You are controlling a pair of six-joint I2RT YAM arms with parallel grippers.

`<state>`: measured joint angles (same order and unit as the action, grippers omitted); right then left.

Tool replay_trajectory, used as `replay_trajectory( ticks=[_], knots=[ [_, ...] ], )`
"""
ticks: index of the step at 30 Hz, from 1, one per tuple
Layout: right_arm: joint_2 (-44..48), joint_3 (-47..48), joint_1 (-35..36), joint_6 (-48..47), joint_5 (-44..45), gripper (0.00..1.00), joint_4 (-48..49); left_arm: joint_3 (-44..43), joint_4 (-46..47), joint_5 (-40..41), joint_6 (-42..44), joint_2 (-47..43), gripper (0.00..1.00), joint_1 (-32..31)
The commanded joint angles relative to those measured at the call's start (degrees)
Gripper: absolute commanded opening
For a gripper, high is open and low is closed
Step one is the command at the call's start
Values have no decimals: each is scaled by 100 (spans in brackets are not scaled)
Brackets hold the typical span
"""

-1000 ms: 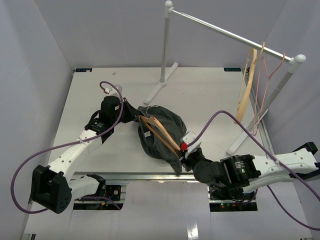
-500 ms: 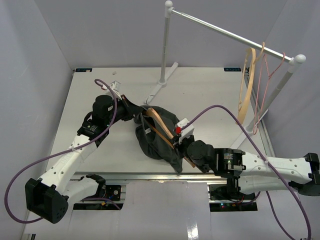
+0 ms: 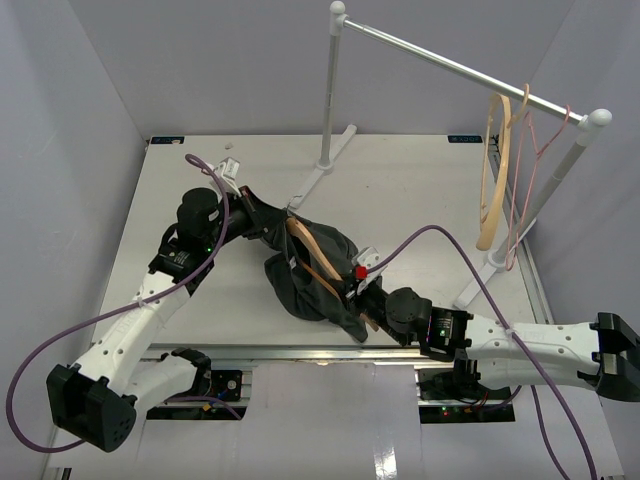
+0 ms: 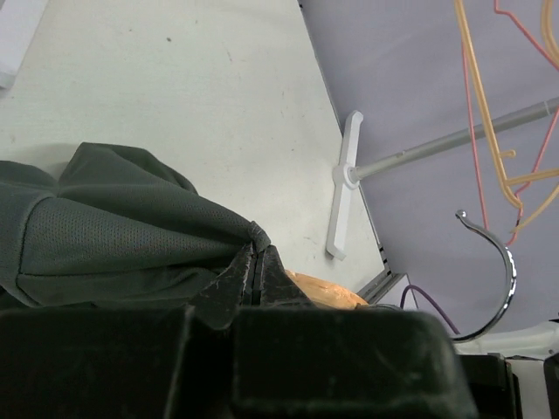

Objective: Place the t-shirt on the hanger

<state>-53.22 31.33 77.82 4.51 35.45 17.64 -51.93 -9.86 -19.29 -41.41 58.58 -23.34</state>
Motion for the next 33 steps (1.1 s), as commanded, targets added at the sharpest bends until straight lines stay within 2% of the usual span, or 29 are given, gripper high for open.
replay_trajectory(
  ticks=[1,6,11,20,27,28,30,32,33],
  knots=[
    [27,-34,-97,-151,27,8,1800,-254,274,-493,103,-332,0,-38],
    [-190,-46,-186,-147,33,8,2246,-222,566,-726,158,-445,0,-39],
    [-310,-54,-322,35,-225,8,2358,-189,1130,-1252,-201,-381,0,-39],
    [-400,-76,-485,41,-136,8,2434,-277,1109,-1479,-318,-283,0,-39],
    [-457,-305,-886,197,-460,8,3094,-171,1101,-1970,-168,-206,0,-39],
    [-457,-368,-911,196,-492,8,3194,-185,1093,-2098,-101,-182,7,-39],
    [-366,-500,-946,172,-558,8,3504,-316,802,-2245,63,-133,31,-47],
    [-263,-686,-970,156,-692,8,3799,-641,8,-2014,195,-91,67,-39],
    [-190,-883,-970,155,-753,8,3941,-763,-230,-1842,332,-75,72,-39]
  ],
)
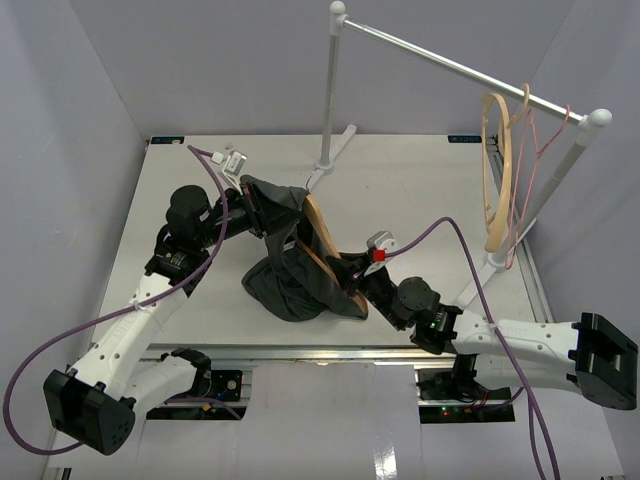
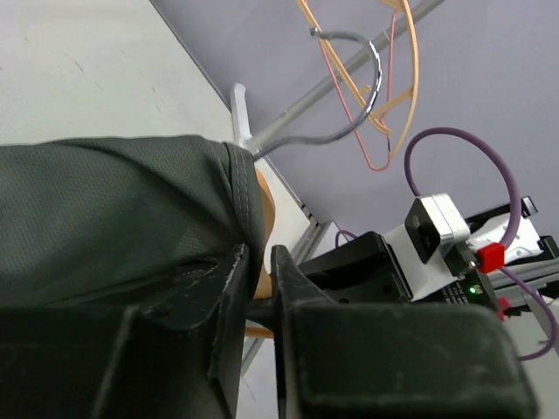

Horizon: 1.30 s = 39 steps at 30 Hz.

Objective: Place the t-shirt on the hanger

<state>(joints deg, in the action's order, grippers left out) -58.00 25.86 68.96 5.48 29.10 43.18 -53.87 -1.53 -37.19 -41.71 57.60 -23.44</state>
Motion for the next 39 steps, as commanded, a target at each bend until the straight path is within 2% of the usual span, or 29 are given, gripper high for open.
replay_trajectory(
  ticks=[1,6,11,16,21,27,34,39],
  knots=[
    [416,-492,-84,46,-179,8,1556,-665,-1281,-31,590,27,75,-29],
    [1138,-1108,-84,-75,-293,8,2076,-779,-1853,-239,1532,-168,86,-29],
    [1906,-1414,-90,-128,-696,8,1623,-954,-2096,391,2931,-617,84,-29],
    [2569,-1303,-84,19,-1381,8,447,-1442,-2339,967,4351,-667,79,-33],
    [2826,-1210,-84,113,-1827,8,-238,-2173,-2654,208,5164,-555,75,-29],
    [2686,-1141,-84,123,-2099,8,-387,-3062,-3938,-1140,5638,118,80,-29],
    [2749,-987,-93,111,-2444,8,-564,-2640,-4232,-1535,6058,-97,80,-29],
    [2929,-1021,-84,112,-2732,8,-601,-2134,-4237,-1760,6014,-413,81,-29]
  ],
)
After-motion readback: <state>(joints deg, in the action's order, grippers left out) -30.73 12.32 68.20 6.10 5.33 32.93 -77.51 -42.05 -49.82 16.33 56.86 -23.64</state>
